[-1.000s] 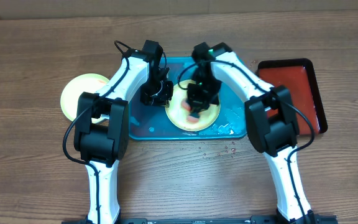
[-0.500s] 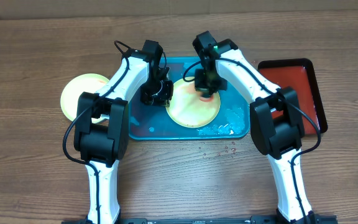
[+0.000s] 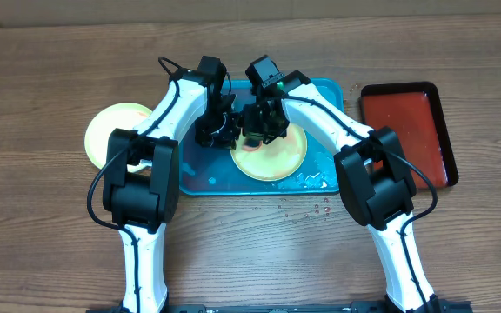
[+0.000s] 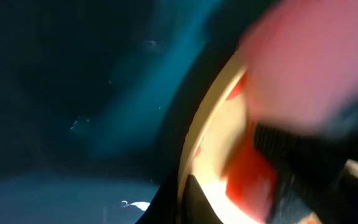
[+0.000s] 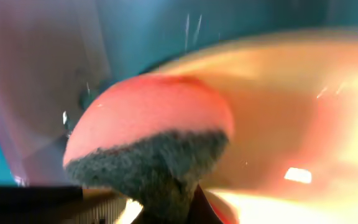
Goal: Clean dirty plates on tray and stack at the side
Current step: 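Scrub the yellow plate with the sponge while the left gripper holds it, then lift the yellow plate with the left gripper and stack it on the left pile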
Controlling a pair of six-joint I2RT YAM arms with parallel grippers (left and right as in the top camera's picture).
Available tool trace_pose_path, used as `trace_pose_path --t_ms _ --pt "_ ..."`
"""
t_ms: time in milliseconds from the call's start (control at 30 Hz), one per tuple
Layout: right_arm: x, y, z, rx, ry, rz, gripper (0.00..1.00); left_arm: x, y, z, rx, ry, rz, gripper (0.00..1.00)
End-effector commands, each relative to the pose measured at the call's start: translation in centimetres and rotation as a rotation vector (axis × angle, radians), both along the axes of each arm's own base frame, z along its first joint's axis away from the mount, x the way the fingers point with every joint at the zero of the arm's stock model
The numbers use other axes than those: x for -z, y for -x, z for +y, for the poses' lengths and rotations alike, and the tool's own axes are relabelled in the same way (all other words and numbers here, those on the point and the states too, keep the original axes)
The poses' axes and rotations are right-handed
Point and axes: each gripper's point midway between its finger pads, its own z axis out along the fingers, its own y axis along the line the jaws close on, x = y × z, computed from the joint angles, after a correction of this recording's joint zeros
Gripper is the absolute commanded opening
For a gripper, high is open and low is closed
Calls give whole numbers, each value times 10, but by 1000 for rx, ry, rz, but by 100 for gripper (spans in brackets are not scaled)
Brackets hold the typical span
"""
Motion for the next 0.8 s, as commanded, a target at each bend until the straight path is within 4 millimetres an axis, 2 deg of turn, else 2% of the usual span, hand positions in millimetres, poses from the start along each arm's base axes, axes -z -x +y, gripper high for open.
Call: trace_pose_path --t_ms 0,100,200,367,467,567,767 --pt "10 41 9 -61 -13 131 4 15 8 -2 42 -29 17 4" --pt "7 43 -9 -50 24 162 4 15 8 -2 42 -29 16 4" --pt "-1 37 -33 -25 83 149 4 15 7 -2 41 -29 15 4" --pt "-31 17 -79 40 216 48 4 15 5 -1 38 -27 8 4" --pt "-59 8 -100 77 263 -30 4 9 -1 1 30 -23 -7 4" --pt "-96 2 -111 109 245 -107 4 -5 -10 2 28 -14 -49 4" --pt "-178 -1 -128 173 160 -279 4 -58 -29 12 52 -56 -216 4"
